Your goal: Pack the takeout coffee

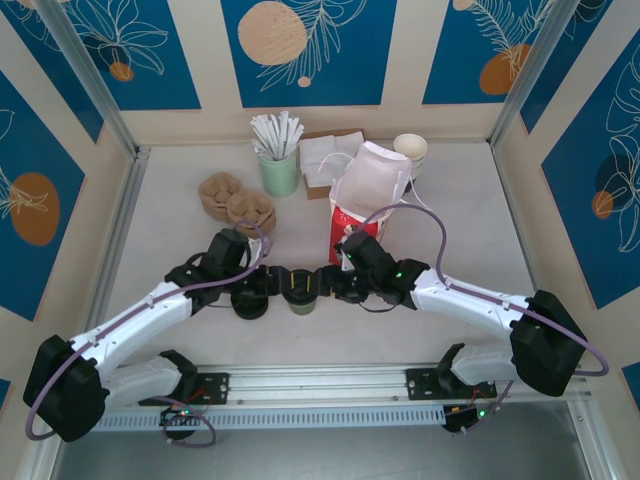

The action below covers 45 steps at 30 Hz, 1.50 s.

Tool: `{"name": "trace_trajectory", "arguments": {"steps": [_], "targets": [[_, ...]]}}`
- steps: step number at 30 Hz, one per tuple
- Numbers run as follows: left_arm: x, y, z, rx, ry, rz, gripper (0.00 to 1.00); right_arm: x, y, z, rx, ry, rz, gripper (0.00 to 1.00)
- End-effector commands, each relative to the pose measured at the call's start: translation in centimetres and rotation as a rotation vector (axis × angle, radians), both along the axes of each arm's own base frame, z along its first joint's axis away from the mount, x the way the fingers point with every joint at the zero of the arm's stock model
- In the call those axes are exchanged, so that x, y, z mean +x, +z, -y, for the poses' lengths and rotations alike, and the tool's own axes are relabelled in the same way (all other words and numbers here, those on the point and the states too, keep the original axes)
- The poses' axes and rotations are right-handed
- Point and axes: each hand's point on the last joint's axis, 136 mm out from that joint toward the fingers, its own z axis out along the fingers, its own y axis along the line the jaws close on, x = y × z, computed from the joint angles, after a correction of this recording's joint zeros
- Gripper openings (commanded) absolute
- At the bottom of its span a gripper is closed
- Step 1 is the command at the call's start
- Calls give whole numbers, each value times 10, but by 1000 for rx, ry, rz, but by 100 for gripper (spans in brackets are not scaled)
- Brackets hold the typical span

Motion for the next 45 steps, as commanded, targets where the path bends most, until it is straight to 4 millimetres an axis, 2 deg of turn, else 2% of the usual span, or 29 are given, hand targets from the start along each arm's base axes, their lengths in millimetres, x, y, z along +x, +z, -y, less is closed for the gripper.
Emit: {"name": "trace_trajectory", "arguments": {"steps": [1, 12, 28, 45], "targets": [[2, 0, 2, -28, -2, 3, 52, 1, -9, 5, -40, -9, -8, 60], [-1, -15, 1, -33, 9, -26, 43, -2, -16, 7, -50, -8, -15, 55], [-9, -28, -2, -51, 21, -52, 40, -7, -31, 14, -75, -21, -42, 51], [-12, -31, -4, -50, 21, -56, 39, -17, -62, 29, -119, -68, -103, 50]]}}
